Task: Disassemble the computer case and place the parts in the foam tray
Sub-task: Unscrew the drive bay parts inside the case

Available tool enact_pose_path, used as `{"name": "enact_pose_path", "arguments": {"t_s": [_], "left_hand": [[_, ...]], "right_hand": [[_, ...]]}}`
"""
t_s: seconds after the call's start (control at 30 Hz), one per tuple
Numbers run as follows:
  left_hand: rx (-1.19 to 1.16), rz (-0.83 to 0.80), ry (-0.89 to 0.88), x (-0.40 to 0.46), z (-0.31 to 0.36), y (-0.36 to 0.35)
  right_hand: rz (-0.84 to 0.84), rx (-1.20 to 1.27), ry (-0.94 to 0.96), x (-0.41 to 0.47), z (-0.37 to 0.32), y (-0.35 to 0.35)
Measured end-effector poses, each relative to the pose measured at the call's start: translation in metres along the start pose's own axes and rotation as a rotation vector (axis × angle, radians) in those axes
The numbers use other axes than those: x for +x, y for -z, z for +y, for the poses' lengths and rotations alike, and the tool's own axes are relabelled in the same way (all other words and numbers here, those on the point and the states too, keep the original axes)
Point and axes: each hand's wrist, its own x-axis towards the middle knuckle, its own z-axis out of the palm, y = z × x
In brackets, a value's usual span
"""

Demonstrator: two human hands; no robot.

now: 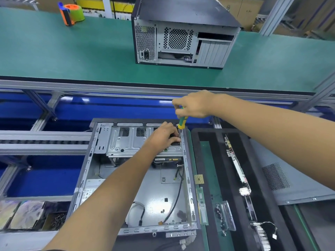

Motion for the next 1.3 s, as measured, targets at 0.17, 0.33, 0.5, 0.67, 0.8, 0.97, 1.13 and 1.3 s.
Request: {"name": "enact_pose_path", "arguments": {"t_s": [0.17, 0.33, 0.5, 0.67, 0.8, 0.97, 1.13, 1.3], "left_hand": [[-0.020, 0.002, -0.006, -0.002, 0.002, 0.001], [-0.024, 0.006, 0.013, -0.002, 0.001, 0.001], [-0.046, 0.038, -0.038, -0.002, -0.001, -0.001], [-0.057, 0.064, -0.055, -0.003, -0.004, -0.003], [-0.048, 0.080, -0.077, -0.002, -0.004, -0.003], [-0.014, 0.076, -0.089, -0.002, -0.004, -0.004], [0.000, 0.070, -0.064, -0.002, -0.003, -0.004], [-0.038, 0.068, -0.032, -0.002, -0.002, -0.002]], "right_hand": [[-0.055, 0.087, 0.060, 0.000, -0.006, 0.004], [0.057, -0.051, 0.011, 0.004, -0.006, -0.001], [0.065, 0.083, 0.105, -0.001, -0.001, -0.002], [0.147, 0.124, 0.076, -0.004, 0.005, 0.002], [0.162, 0.148, 0.047, -0.006, 0.009, 0.004], [0.147, 0.166, 0.033, -0.010, 0.009, -0.001], [0.134, 0.173, 0.025, -0.012, 0.008, -0.001], [0.137, 0.204, 0.023, -0.017, 0.005, -0.004]]}}
